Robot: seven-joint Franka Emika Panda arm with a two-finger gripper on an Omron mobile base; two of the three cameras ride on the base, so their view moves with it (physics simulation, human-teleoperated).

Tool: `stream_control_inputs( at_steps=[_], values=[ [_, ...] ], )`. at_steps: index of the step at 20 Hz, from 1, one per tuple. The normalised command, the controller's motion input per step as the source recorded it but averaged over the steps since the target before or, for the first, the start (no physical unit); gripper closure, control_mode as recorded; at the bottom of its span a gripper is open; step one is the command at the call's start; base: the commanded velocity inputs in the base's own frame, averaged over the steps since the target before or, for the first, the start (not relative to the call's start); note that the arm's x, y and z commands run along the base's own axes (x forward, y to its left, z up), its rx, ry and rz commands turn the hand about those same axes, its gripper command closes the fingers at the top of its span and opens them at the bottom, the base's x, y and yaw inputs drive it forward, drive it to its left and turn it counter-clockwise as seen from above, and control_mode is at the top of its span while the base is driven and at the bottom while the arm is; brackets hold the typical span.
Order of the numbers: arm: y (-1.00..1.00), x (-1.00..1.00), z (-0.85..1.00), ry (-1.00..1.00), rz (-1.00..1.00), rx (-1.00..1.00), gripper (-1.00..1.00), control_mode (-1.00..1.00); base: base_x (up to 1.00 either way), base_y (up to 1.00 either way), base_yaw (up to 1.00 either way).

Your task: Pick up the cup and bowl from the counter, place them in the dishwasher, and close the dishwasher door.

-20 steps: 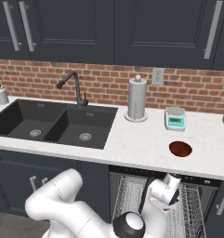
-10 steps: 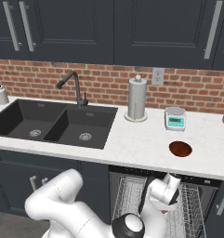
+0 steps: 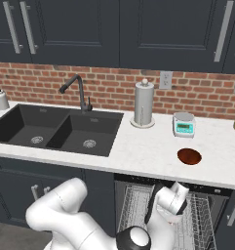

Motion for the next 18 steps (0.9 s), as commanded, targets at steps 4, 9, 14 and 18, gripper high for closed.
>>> stream_control_inputs(
  at_steps=[4, 9, 14, 18],
  values=[
    [-0.01, 0.00, 0.81, -0.20, 0.00, 0.00, -1.00, -1.00, 0.00, 0.00, 0.00],
    [-0.20, -0.26, 0.36, -0.21, 0.00, 0.02, -1.00, -1.00, 0.00, 0.00, 0.00],
    [-0.28, -0.52, 0.06, -0.18, 0.00, 0.03, -1.00, -1.00, 0.00, 0.00, 0.00],
    [-0.24, -0.18, 0.35, -0.17, 0.00, 0.01, -1.00, -1.00, 0.00, 0.00, 0.00]
  ],
)
